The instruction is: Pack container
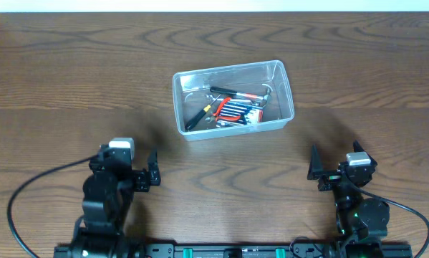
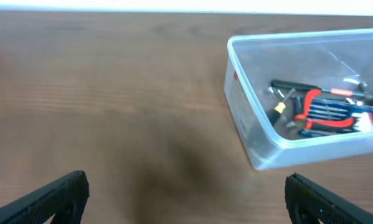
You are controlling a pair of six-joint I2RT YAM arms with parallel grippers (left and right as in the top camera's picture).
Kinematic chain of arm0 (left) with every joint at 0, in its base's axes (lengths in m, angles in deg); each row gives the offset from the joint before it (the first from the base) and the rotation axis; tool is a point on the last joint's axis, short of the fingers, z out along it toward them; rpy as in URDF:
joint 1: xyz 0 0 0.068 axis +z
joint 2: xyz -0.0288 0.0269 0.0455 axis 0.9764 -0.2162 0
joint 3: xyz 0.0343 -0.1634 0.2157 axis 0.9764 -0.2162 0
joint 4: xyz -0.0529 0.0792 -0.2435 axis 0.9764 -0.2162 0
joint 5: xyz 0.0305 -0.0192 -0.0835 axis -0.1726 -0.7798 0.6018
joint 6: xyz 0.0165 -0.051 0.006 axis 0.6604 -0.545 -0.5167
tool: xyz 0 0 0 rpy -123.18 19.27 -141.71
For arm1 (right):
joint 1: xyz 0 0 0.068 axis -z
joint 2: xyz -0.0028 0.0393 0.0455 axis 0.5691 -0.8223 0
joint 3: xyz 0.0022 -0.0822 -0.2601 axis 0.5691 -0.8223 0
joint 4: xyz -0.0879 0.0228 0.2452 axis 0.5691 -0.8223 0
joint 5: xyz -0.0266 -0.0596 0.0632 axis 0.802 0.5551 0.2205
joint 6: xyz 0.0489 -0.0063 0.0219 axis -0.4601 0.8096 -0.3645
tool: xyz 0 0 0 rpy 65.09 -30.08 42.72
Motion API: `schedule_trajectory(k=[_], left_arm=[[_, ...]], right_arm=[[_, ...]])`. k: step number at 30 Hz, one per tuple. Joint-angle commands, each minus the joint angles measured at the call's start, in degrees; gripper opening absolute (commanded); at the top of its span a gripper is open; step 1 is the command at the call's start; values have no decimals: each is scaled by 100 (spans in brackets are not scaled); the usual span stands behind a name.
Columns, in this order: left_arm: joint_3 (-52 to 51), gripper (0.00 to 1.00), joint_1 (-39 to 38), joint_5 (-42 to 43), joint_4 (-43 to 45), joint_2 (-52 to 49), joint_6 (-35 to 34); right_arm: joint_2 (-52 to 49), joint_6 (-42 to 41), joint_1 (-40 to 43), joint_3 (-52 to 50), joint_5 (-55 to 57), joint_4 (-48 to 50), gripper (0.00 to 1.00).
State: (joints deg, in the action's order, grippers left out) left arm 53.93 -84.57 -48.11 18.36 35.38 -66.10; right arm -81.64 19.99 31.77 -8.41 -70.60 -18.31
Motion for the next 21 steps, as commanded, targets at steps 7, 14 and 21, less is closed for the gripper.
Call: schedule_trajectory(k=[7,14,21], left_arm=[[-1207,98,476,-208,813,1268,1628],[-1668,98,693,-313,822,1829,1502],[-1668,98,704,-350,835,1858,608]], right_arm=[[-4,87,-48,-22,59,-15,99],[-4,87,-48,-22,61,-15,99],[-4,87,-48,-22,59,-15,99]])
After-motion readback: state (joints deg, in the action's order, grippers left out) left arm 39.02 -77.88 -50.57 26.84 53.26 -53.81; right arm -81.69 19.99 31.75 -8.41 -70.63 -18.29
